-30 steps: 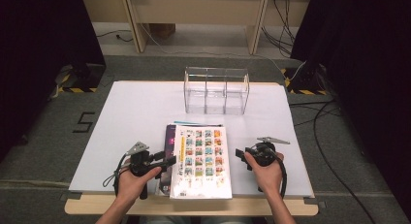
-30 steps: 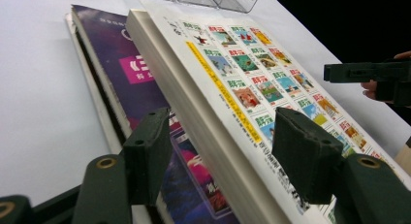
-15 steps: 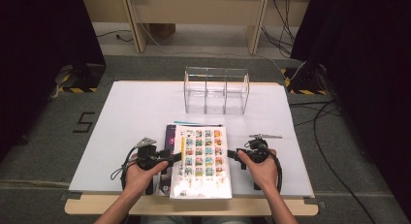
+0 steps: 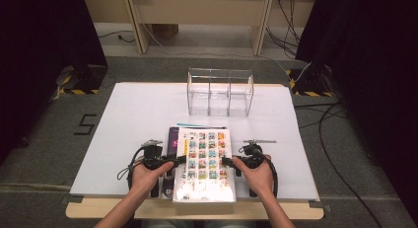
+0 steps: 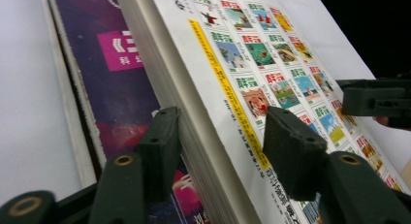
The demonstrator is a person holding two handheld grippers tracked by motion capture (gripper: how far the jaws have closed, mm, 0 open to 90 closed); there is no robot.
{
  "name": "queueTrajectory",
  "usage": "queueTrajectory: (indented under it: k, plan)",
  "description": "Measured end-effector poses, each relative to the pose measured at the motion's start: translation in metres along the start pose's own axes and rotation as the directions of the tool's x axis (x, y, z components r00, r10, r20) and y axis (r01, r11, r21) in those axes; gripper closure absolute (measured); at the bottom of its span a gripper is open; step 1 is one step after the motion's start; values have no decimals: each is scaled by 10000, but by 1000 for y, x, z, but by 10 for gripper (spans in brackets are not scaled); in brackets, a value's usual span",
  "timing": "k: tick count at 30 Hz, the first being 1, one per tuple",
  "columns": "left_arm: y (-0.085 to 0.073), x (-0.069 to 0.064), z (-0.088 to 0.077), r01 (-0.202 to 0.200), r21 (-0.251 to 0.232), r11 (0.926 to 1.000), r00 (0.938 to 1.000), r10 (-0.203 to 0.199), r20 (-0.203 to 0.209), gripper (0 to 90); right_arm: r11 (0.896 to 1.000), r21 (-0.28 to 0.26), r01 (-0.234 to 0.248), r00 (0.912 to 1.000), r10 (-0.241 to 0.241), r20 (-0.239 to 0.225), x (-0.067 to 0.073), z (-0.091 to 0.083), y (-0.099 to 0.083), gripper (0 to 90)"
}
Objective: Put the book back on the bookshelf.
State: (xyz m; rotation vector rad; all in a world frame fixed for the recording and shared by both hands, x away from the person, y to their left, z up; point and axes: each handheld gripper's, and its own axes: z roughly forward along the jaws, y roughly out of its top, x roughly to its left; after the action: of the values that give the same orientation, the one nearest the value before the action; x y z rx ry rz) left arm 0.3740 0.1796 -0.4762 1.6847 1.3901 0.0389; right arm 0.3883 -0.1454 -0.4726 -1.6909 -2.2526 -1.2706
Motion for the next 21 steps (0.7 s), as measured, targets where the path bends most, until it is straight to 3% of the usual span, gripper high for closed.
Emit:
queueTrajectory:
  k: [3, 6, 10, 11, 14, 17, 18, 20, 21]
  plan:
    - [4, -2, 2, 121, -63, 9999, 9999, -122, -78, 526, 9998, 88, -173, 9998, 173, 36, -1, -1, 1, 464]
    - [9, -3, 1, 535, -382, 9978, 9980, -521, 355, 561, 9990, 8, -443, 9990, 443, 59, -5, -2, 0, 464]
    - [8, -3, -1, 756, -558, 9956, 9958, -725, 559, 580, 9985, -31, -542, 9985, 542, -3, -7, -2, -1, 464]
    - [7, -3, -2, 878, -390, 9954, 9941, -850, 669, 585, 9985, -39, -553, 9985, 553, -1, -7, -2, -1, 465]
    - [3, -2, -4, 1332, 24, 9911, 9845, -1326, 1149, 592, 9984, -63, -565, 9984, 565, 25, -6, -2, -1, 465]
    - [-5, -7, 4, 1882, 649, 9800, 9638, -1970, 1797, 589, 9983, -119, -574, 9983, 575, 57, -5, -2, -1, 465]
    - [-7, -10, 9, 1899, 716, 9792, 9612, -2003, 1896, 590, 9980, -93, -627, 9980, 627, 83, -5, -2, -1, 465]
    - [-5, -14, 15, 1338, 793, 9878, 9764, -1451, 1598, 591, 9980, -68, -630, 9979, 631, 139, -4, -2, -1, 465]
    - [-4, -14, 17, 1198, 850, 9892, 9785, -1321, 1587, 605, 9982, -80, -588, 9982, 588, 81, -5, -2, -1, 467]
